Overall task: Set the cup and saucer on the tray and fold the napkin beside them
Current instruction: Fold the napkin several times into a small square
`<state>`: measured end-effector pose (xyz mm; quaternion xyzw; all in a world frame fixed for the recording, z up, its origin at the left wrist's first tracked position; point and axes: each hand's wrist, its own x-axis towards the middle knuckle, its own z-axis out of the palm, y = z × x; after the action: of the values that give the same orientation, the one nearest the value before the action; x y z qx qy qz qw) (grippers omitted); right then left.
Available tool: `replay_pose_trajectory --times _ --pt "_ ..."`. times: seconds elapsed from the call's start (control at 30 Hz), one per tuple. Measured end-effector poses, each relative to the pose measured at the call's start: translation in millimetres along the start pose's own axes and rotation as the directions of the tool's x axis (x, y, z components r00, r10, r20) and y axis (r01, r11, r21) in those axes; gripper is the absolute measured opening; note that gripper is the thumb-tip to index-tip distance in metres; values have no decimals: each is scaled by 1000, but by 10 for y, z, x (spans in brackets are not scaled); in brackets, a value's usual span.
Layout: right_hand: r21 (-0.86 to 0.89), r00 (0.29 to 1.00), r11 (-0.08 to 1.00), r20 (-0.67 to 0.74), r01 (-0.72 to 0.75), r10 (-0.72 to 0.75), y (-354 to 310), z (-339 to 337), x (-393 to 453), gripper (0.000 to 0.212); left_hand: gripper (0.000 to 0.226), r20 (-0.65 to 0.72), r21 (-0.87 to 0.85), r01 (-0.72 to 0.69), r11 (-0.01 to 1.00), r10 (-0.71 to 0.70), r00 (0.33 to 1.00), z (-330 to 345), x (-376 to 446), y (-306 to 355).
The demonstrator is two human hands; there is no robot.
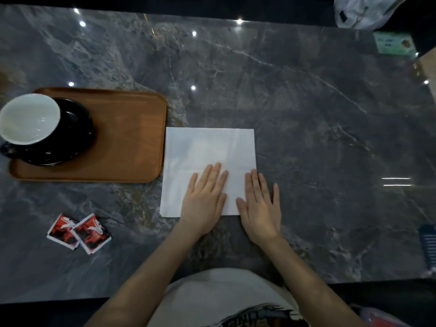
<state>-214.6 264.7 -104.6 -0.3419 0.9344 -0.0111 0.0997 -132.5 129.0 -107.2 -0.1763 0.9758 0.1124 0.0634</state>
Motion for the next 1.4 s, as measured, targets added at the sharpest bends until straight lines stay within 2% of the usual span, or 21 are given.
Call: replay_pose_trajectory --times 0.17,0.27,0.37,0.47,0.57,0.67,0.77,0.93,1.17,1.4 --pt "5 1000 1000 -8 10 -10 5 -5 -18 60 58 -68 -83 233 969 -239 969 -52 -118 -255" --pt "45 1000 999 -25 12 -11 9 9 -11 60 63 -35 -63 270 961 -273 961 -126 -135 -242" --pt "75 994 997 -104 32 -24 3 -32 17 55 55 17 -52 285 957 -284 959 -273 -75 -226" --pt "213 973 975 -230 58 -7 16 -204 229 41 25 -57 -51 217 975 -220 974 -544 139 -358" --pt "299 956 939 -281 169 -83 31 -467 621 32 23 -89 -84 39 996 -47 995 -819 504 -584" --pt "295 976 931 -97 216 -196 27 -684 1072 28 31 1 -75 -58 996 58 998 -1020 890 -750" --pt "226 958 937 38 267 -283 64 -789 1421 32 31 141 16 -125 992 122 982 -1099 1172 -853" --pt "128 939 958 199 257 -279 142 -820 1670 34 36 304 77 -50 996 24 952 -1146 1383 -952" --pt "121 870 947 374 297 -321 167 -955 1866 33 41 374 78 20 997 -48 926 -1175 1475 -989" --pt "52 837 942 445 330 -318 104 -1030 1968 25 36 433 86 43 995 -76 898 -1194 1526 -976"
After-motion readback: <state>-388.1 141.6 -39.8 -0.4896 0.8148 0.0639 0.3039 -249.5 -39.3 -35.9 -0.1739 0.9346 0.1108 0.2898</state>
